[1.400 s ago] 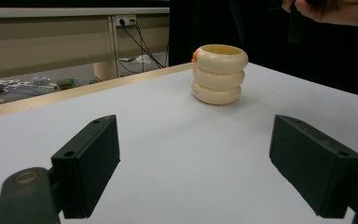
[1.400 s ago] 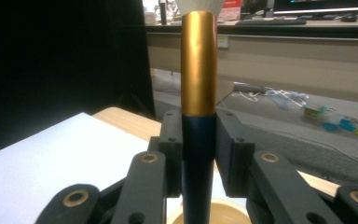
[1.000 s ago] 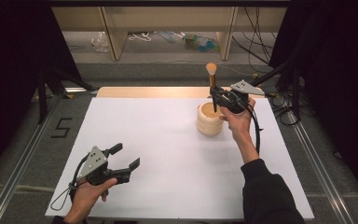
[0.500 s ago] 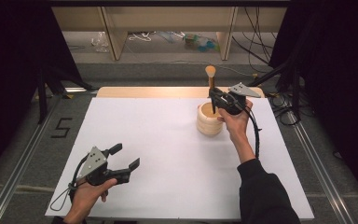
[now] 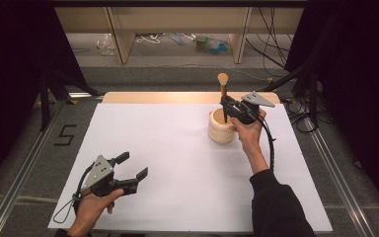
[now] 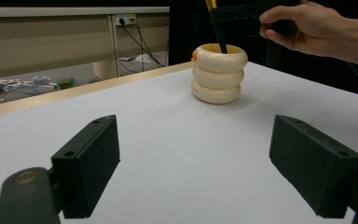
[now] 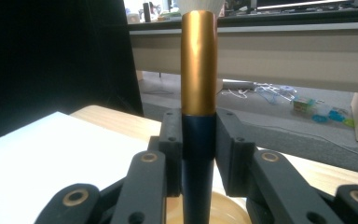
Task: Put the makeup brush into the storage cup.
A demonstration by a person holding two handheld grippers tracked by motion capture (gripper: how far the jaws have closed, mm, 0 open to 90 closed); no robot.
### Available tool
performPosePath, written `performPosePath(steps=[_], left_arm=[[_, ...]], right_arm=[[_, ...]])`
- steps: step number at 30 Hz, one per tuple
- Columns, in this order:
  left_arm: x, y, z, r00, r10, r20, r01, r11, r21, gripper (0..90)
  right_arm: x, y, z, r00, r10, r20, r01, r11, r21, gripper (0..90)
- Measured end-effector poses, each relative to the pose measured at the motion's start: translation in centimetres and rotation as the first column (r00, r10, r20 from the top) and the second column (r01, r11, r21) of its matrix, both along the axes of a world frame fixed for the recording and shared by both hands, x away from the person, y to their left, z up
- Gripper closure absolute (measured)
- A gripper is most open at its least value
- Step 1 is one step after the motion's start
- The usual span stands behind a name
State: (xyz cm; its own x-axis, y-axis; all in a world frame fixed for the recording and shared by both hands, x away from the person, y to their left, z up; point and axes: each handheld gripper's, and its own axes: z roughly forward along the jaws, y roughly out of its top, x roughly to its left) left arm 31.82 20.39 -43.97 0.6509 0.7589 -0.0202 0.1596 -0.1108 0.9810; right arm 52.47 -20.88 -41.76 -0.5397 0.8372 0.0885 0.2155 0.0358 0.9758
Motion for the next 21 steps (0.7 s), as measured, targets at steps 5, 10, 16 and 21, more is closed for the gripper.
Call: performPosePath(steps=[5,10,16,21], left_arm=[[-0.1,0.0,0.0,1.0,0.002,-0.002,-0.002,1.0,-0.009,16.0],[-0.1,-0.1,0.0,1.0,0.002,-0.003,-0.002,1.0,-0.007,16.0],[0.1,0.0,0.0,0.9999,-0.007,0.011,0.007,1.0,0.004,16.0],[0.1,0.0,-0.1,0.9998,-0.011,0.016,0.011,0.9999,-0.002,16.0]], right_arm=[[-0.1,-0.1,-0.2,1.0,0.001,0.001,-0.001,1.0,-0.004,74.4],[-0.1,-0.1,-0.6,1.0,0.006,-0.001,-0.006,1.0,0.003,74.4],[-0.1,-0.2,-1.2,1.0,0.003,-0.004,-0.003,1.0,0.012,74.4],[-0.2,-0.3,-1.5,0.9998,0.0,-0.022,0.0,1.0,0.005,74.4]])
